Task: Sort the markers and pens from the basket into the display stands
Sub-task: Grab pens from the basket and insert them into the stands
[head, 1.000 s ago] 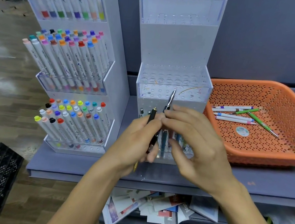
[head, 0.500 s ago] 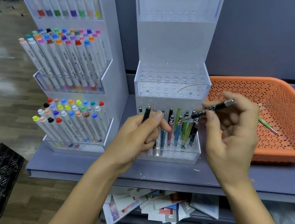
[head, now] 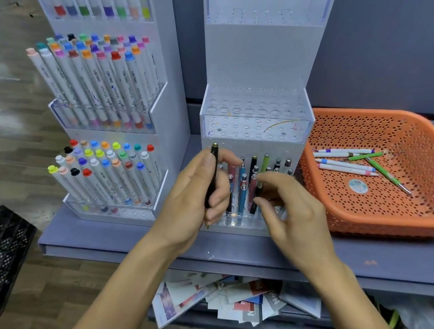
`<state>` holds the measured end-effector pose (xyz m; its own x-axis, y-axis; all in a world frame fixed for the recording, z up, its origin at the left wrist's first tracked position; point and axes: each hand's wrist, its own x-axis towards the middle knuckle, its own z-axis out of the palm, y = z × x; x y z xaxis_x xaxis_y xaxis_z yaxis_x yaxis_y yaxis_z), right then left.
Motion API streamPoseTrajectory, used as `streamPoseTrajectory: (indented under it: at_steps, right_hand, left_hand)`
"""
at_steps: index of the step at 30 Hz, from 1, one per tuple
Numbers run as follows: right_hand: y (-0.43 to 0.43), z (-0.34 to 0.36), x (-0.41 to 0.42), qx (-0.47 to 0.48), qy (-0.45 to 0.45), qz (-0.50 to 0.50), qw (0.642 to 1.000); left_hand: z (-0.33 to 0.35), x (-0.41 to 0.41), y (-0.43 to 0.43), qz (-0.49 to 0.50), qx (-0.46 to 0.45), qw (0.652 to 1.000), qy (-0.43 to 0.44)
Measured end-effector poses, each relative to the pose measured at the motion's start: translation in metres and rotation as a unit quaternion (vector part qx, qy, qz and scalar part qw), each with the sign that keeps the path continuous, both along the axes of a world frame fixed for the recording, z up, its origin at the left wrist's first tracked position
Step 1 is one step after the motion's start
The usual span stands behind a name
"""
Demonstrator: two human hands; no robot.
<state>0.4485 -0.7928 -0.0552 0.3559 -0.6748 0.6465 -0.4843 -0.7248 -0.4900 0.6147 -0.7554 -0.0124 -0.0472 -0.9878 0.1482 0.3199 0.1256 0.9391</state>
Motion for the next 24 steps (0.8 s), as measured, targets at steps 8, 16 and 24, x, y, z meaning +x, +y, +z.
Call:
streamPoseTrajectory:
  at_steps: [8, 16, 24]
  right_hand:
    - [0.008, 0.013, 0.002, 0.024, -0.092, -0.026, 0.995]
    - [0.015, 0.045, 0.004, 0.201, -0.249, 0.085, 0.944]
    - [0.016, 0.053, -0.003, 0.205, -0.333, 0.090, 0.916]
  left_hand:
    - [-0.006, 0.000, 0.000, -0.002, -0.010, 0.996, -0.087]
    - [-0.006, -0.020, 0.003, 0.005, -0.125, 0.920, -0.372]
    - [0.001, -0.019, -0.002, 0.100, -0.230, 0.851, -0.461]
